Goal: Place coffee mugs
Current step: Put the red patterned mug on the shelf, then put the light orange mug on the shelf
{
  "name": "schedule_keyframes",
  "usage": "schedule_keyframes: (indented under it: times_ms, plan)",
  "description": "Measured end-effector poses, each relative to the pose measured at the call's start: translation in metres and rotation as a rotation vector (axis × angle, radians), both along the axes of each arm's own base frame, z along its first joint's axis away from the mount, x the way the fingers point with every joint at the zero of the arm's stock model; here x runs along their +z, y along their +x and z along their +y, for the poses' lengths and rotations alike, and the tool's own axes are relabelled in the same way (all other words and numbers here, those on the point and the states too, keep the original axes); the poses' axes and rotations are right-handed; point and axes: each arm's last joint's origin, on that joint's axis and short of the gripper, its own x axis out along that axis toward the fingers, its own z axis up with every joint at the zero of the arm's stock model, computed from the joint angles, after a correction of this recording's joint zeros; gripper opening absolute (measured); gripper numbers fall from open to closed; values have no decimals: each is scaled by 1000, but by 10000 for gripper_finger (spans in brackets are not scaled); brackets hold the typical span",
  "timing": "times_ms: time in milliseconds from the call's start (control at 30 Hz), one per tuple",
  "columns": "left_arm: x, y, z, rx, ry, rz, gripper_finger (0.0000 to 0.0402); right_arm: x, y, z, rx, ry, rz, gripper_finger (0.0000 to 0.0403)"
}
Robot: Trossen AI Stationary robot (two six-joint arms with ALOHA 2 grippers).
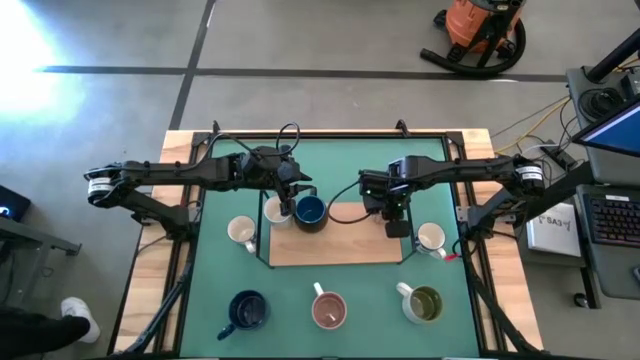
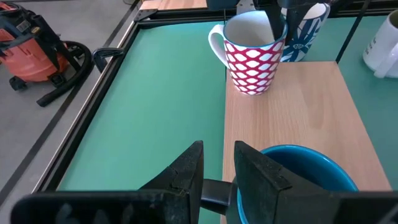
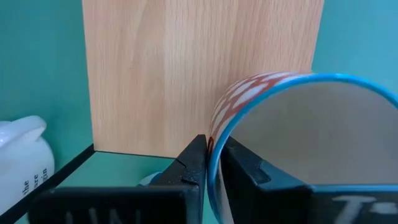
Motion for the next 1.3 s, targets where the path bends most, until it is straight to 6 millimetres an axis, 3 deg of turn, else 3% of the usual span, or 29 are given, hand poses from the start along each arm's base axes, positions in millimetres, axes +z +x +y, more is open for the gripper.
schedule_keyframes:
  times_ms: [300,400,733,1033,1300]
  plan:
    - [0,0,0,0,0,0,73,1,0,0,-3,-2,4,104]
    - [0,0,0,0,0,0,73,11,0,0,-14,-7,2,114]
    - [0,0,0,0,0,0,73,44,8,-1,-116,11,-101,104]
    - [0,0,0,0,0,0,73,45,13,15,-129,49,-138,94]
    - [0,0,0,0,0,0,73,44,27,46,-46,68,-239,100]
